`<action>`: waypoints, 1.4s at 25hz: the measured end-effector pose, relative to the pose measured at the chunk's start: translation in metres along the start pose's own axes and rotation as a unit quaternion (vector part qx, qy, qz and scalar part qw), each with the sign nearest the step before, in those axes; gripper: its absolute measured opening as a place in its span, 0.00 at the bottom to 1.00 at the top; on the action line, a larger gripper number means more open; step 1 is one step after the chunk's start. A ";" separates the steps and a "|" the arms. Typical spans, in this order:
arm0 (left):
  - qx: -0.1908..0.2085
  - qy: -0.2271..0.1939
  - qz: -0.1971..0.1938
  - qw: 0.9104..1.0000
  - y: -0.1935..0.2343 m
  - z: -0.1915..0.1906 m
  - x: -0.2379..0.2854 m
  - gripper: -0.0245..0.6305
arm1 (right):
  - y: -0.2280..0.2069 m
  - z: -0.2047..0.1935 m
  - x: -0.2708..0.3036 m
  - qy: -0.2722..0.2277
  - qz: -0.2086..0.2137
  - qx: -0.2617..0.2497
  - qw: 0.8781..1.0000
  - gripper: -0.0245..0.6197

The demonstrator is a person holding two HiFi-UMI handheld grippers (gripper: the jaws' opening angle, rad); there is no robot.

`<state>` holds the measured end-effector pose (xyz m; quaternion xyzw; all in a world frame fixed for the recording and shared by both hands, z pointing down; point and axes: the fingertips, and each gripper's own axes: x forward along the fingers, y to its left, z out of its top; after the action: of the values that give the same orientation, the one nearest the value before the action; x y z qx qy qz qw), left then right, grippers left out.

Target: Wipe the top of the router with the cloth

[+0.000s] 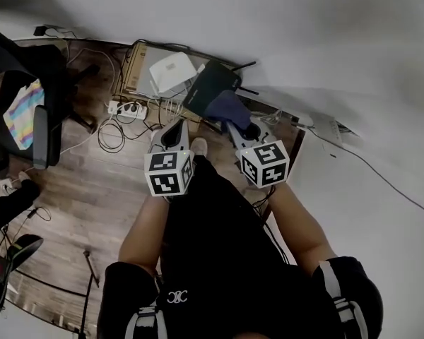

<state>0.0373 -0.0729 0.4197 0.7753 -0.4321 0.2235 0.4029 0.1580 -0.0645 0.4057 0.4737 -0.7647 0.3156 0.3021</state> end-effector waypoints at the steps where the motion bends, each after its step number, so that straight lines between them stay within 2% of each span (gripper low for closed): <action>1: -0.001 0.003 -0.001 1.000 0.005 -0.003 0.007 0.04 | -0.001 -0.003 0.010 0.006 0.002 0.003 1.000 0.13; 3: -0.002 0.005 -0.001 1.000 0.015 -0.009 0.022 0.04 | -0.004 -0.011 0.034 0.025 0.015 0.008 1.000 0.13; 6: -0.006 0.013 0.003 1.000 0.035 -0.022 0.046 0.04 | -0.003 -0.035 0.075 0.078 0.046 0.004 0.996 0.13; 12: -0.025 0.019 0.016 0.999 0.080 -0.041 0.094 0.04 | 0.000 -0.066 0.149 0.140 0.084 -0.078 0.983 0.13; 15: -0.017 0.028 0.015 0.999 0.095 -0.057 0.118 0.04 | 0.004 -0.096 0.180 0.191 0.122 -0.128 0.965 0.13; 18: 0.021 0.043 0.014 0.999 0.106 -0.073 0.134 0.04 | 0.005 -0.125 0.203 0.244 0.157 -0.167 0.942 0.13; 20: 0.028 0.056 0.002 0.998 0.110 -0.084 0.145 0.04 | 0.001 -0.135 0.219 0.255 0.155 -0.186 0.936 0.13; 23: 0.009 0.081 -0.024 0.996 0.114 -0.104 0.153 0.04 | -0.005 -0.151 0.240 0.276 0.147 -0.208 0.927 0.13; 27: 0.019 0.102 -0.028 0.994 0.129 -0.116 0.156 0.04 | -0.005 -0.169 0.263 0.306 0.152 -0.229 0.912 0.13; 30: 0.017 0.105 -0.027 0.994 0.141 -0.115 0.159 0.04 | -0.002 -0.172 0.277 0.311 0.159 -0.207 0.914 0.13; 35: 0.018 0.105 -0.023 0.994 0.163 -0.102 0.166 0.04 | -0.012 -0.181 0.300 0.316 0.141 -0.163 0.924 0.13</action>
<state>-0.0139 -0.1199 0.6642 0.7643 -0.3651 0.3019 0.4375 0.0874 -0.0898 0.7482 0.1813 -0.7294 0.3588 0.5535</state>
